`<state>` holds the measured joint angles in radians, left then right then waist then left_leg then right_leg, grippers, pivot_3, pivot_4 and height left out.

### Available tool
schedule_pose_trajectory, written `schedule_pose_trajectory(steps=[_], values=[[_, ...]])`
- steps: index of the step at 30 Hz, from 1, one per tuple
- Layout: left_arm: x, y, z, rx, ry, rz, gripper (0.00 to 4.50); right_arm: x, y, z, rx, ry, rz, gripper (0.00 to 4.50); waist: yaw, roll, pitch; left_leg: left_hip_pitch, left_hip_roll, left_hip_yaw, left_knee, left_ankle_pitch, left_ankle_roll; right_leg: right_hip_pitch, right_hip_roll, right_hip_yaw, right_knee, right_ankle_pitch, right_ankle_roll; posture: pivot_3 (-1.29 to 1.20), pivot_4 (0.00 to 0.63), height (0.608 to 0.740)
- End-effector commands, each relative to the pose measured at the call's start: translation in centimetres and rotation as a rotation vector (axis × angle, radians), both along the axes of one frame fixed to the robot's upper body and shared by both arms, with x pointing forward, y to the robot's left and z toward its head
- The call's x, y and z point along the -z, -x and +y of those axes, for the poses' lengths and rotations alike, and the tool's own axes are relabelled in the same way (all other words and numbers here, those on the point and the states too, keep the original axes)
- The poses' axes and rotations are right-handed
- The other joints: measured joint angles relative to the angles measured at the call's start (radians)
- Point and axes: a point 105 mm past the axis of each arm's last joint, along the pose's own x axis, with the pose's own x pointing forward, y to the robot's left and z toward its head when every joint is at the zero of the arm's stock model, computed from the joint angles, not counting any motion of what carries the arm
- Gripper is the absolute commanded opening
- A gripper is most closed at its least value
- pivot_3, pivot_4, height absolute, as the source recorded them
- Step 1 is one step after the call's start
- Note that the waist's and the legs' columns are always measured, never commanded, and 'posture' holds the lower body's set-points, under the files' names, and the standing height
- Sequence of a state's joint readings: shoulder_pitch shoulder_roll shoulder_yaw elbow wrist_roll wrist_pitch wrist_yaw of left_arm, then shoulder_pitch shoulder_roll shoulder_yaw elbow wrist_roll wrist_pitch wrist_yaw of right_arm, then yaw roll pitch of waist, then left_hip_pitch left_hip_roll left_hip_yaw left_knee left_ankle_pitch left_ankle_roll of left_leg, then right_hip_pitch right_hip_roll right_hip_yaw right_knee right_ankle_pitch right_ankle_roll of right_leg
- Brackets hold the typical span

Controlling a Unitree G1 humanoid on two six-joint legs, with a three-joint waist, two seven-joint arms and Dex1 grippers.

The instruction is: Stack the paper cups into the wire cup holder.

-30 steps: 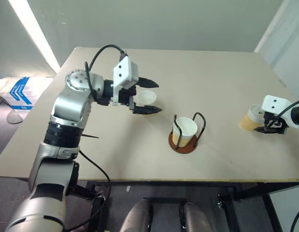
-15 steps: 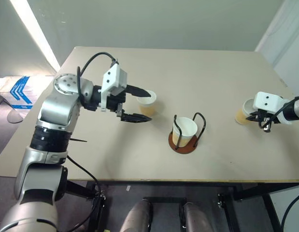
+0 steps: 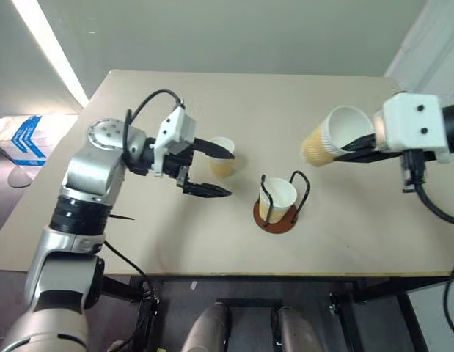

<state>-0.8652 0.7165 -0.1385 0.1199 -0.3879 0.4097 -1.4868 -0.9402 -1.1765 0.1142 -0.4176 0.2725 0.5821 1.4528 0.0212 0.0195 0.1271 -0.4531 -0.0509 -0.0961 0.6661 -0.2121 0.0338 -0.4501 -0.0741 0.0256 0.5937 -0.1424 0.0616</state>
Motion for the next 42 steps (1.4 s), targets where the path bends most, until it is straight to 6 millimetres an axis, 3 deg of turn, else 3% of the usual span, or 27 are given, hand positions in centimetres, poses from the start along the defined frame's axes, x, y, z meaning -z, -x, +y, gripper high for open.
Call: schedule_pose_trajectory(steps=[1,10,13,26,38,42], values=[[-0.7,0.2,-0.2,0.047,-0.017,-0.051,4.50,-0.3,0.0,1.6,-0.048,0.023,-0.019,0.02,-0.001,0.000,0.000,0.000,0.000,0.000,0.001,0.000,0.000,0.000,0.000,0.000,0.000,0.000,0.000,0.00,0.150,0.740],[-0.6,0.2,-0.6,0.058,-0.008,-0.056,4.50,1.8,0.1,1.8,-0.078,0.085,0.045,0.02,0.000,0.000,0.000,0.000,0.000,0.000,0.000,0.002,0.000,-0.001,0.000,0.000,0.001,0.001,0.000,0.00,0.150,0.740],[-0.5,0.2,-1.1,0.059,-0.004,-0.053,4.50,2.6,0.1,2.1,-0.090,0.084,0.068,0.02,0.000,0.000,0.000,0.000,0.000,0.000,0.000,0.007,-0.009,-0.001,0.000,-0.001,0.001,0.001,0.000,0.00,0.150,0.740],[-0.4,0.0,-1.1,0.053,-0.001,-0.058,4.50,4.4,-0.6,3.6,-0.134,0.096,0.069,0.02,-0.002,0.000,0.000,0.000,0.000,0.000,0.000,0.006,-0.004,-0.001,0.000,0.000,0.002,0.001,0.000,0.00,0.150,0.740],[-0.3,0.3,-1.4,0.051,-0.001,-0.059,4.50,5.8,-0.6,3.7,-0.139,0.125,0.113,0.02,-0.001,0.000,0.000,0.000,0.000,0.000,0.000,0.007,-0.006,-0.001,0.000,0.000,0.003,0.002,0.000,0.00,0.150,0.740],[-0.4,0.2,-1.6,0.052,-0.003,-0.060,4.50,5.1,-0.9,4.1,-0.129,0.099,0.102,0.98,-0.002,0.000,0.000,0.001,0.000,0.000,0.000,0.007,-0.005,-0.001,0.000,0.000,0.004,0.002,0.000,0.00,0.150,0.740]])
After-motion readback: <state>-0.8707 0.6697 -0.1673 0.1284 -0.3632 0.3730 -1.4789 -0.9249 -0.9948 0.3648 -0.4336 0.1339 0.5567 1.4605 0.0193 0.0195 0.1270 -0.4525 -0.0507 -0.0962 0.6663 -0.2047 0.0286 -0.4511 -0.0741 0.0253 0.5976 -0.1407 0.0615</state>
